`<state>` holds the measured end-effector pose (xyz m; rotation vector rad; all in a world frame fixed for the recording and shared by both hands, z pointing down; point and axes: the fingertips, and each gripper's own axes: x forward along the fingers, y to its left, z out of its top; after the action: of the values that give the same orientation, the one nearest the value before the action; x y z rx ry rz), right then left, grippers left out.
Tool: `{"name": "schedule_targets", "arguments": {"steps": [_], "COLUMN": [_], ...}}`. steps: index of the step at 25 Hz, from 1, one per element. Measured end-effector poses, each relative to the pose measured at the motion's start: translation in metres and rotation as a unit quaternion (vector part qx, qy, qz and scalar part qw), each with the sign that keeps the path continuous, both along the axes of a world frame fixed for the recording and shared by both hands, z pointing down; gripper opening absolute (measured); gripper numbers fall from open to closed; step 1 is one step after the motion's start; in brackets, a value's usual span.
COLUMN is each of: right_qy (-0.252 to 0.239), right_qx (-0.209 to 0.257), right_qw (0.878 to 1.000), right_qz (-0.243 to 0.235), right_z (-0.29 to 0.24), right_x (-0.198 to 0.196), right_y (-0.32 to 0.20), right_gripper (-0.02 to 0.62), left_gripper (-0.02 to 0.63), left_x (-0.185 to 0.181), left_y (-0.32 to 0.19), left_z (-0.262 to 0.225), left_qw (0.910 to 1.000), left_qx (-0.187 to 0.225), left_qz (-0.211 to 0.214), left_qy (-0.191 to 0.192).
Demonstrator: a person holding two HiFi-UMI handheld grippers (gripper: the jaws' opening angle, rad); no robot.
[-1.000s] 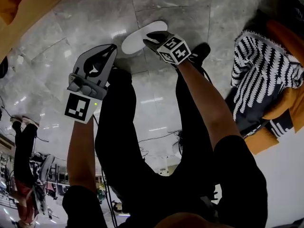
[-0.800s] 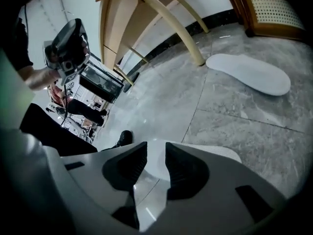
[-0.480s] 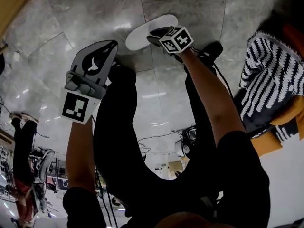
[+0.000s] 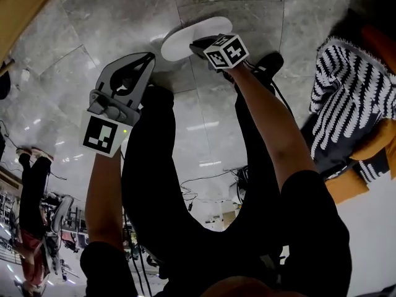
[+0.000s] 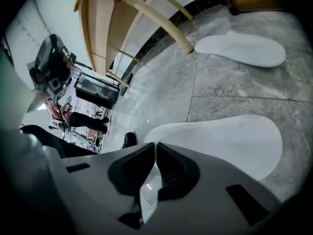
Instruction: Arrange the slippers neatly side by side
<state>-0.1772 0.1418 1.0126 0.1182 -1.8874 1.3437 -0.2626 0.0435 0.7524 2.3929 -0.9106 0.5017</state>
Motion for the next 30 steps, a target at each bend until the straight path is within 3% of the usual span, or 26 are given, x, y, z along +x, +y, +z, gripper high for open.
{"name": "schedule_targets", "arguments": {"steps": [3, 6, 9, 12, 15, 21, 24, 30], "right_qy": [-0.013, -0.026, -0.036, -0.047, -0.051, -0.028, -0.029, -0.046], "right_qx": [0.005, 0.019, 0.037, 0.057, 0.069, 0.097, 0.075, 0.013], "right_qw": [0.998, 0.988, 0.965, 0.930, 0.875, 0.733, 0.660, 0.531], "right_qz": [0.060, 0.151, 0.255, 0.360, 0.476, 0.673, 0.747, 0.846], "right_z": [-0.025, -0.049, -0.073, -0.089, -0.095, -0.095, -0.083, -0.041], "right_x": [0.011, 0.034, 0.067, 0.105, 0.150, 0.258, 0.297, 0.347], "right_y": [-0.027, -0.064, -0.105, -0.147, -0.186, -0.241, -0.250, -0.251], "right_gripper": [0.038, 0.037, 0.037, 0.035, 0.035, 0.034, 0.034, 0.034], "left_gripper": [0.015, 0.015, 0.015, 0.015, 0.015, 0.015, 0.015, 0.015], "left_x": [0.014, 0.040, 0.072, 0.097, 0.117, 0.154, 0.165, 0.189], "left_y": [-0.009, -0.021, -0.025, -0.029, -0.038, -0.058, -0.070, -0.088], "left_z": [-0.008, -0.014, -0.021, -0.019, -0.012, -0.005, -0.002, 0.007], "left_qw": [1.0000, 0.9998, 0.9986, 0.9978, 0.9978, 0.9973, 0.9982, 0.9974], "left_qx": [-0.005, 0.001, 0.003, -0.005, -0.008, 0.012, 0.029, 0.054], "left_qz": [0.002, 0.019, 0.051, 0.063, 0.062, 0.070, 0.053, 0.044], "left_qy": [0.004, 0.005, 0.012, 0.019, 0.025, 0.017, 0.002, -0.018]}}
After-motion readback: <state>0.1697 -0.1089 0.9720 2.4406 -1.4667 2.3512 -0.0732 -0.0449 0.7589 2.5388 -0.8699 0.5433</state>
